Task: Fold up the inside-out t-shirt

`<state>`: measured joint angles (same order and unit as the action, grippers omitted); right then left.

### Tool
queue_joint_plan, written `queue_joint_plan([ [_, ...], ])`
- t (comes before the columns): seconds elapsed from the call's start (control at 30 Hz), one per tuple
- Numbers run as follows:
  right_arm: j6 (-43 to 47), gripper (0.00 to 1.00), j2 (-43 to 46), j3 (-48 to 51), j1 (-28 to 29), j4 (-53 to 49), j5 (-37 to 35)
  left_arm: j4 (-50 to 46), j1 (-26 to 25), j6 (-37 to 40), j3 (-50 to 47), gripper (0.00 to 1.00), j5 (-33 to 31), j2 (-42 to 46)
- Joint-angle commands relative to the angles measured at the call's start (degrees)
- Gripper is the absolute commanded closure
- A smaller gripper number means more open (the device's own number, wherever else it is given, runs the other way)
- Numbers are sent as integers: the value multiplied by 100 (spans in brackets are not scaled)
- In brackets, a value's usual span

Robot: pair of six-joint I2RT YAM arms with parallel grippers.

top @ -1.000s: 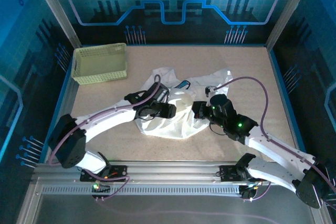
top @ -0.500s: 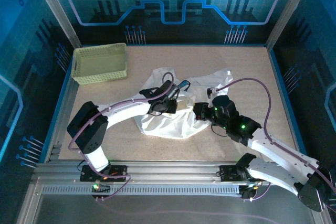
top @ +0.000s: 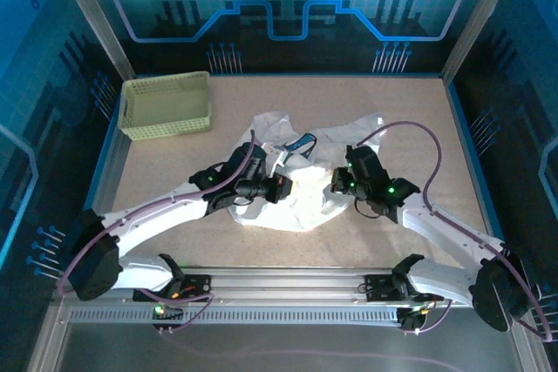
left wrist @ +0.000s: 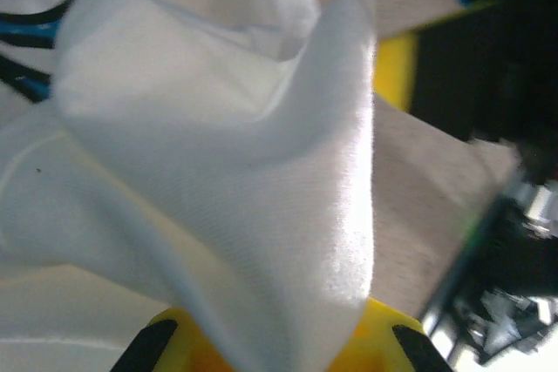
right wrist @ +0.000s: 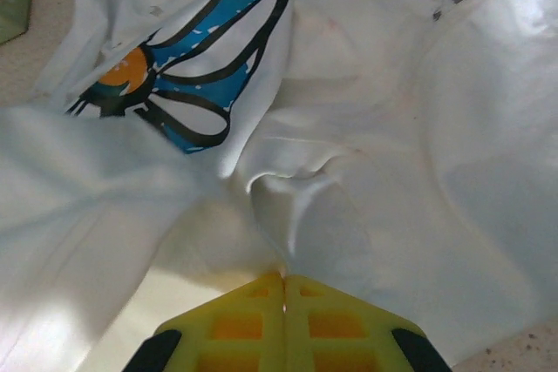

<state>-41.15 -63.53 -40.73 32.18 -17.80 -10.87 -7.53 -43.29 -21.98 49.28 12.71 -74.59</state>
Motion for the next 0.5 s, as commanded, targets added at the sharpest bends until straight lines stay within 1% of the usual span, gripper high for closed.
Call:
queue_joint_plan([
  [0.0,322,99,27,-339,-165,-235,31,480,48,277,-181,100,996,21],
  [0.1,664,76,199,-477,-161,-410,24,428,88,289,-110,100,1081,-104],
  [0.17,1088,58,354,-495,-96,-434,150,431,147,261,-50,100,1093,-174],
  [0.23,1503,47,467,-480,-1,-490,265,461,250,220,-2,100,1138,-226],
  [0.27,1707,43,527,-460,56,-535,277,469,297,217,28,100,1178,-257],
  [0.33,1999,40,582,-424,140,-641,250,437,350,233,81,100,1200,-284],
  [0.47,2493,40,852,-245,317,-636,325,386,498,208,126,100,1250,-284],
])
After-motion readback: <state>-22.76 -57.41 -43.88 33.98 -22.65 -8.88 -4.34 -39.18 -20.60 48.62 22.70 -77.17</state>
